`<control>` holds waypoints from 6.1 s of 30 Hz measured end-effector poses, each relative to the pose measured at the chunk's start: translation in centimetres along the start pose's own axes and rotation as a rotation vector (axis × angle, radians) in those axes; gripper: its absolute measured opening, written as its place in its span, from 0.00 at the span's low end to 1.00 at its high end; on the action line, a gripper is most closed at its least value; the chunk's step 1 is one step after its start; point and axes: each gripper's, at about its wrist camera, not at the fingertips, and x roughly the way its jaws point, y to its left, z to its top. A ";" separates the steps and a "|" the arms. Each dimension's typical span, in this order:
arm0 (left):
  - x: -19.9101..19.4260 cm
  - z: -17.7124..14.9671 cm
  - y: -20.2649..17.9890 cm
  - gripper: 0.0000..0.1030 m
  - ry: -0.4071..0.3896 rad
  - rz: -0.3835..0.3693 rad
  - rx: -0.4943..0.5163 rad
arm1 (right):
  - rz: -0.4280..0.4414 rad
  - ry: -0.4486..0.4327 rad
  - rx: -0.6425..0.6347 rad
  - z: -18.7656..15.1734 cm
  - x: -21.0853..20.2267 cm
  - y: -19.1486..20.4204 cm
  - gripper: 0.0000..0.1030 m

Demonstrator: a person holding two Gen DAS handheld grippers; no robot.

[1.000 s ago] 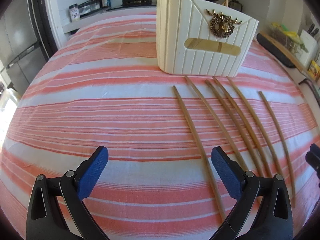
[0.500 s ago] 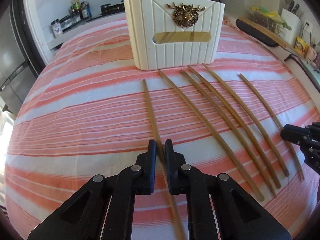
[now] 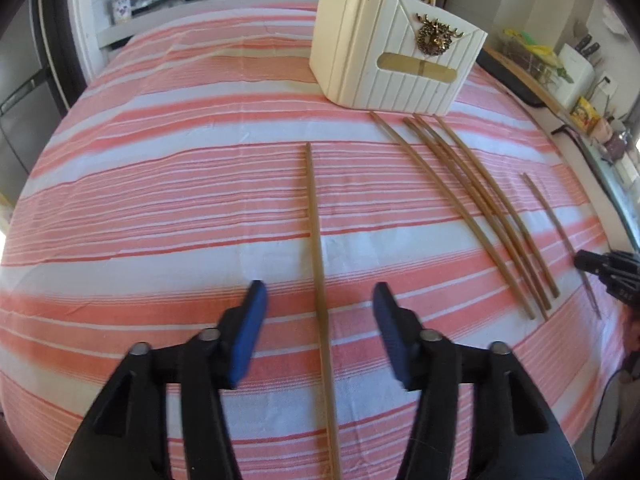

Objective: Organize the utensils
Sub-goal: 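Grasp a wooden chopstick with the right gripper while the left gripper grasps another chopstick, then carry both chopsticks into the white holder and open both grippers, then withdraw both grippers from the holder back over the remaining chopsticks, then move both open grippers over two more wooden chopsticks on the cloth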

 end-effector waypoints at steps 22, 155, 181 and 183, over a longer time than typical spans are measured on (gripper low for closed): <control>4.7 8.1 -0.1 0.06 0.133 0.031 0.124 | 0.024 0.134 -0.089 11.1 6.3 1.7 0.09; 3.0 1.0 -3.2 1.00 -0.093 0.178 -0.013 | -0.057 -0.190 0.098 -0.3 1.1 0.7 0.56; 4.9 3.2 -9.0 0.96 -0.104 0.225 -0.102 | -0.083 -0.191 0.095 -0.4 1.0 0.9 0.56; 4.7 3.2 -9.3 0.85 -0.112 0.230 -0.083 | -0.024 -0.192 0.110 0.2 0.6 1.1 0.56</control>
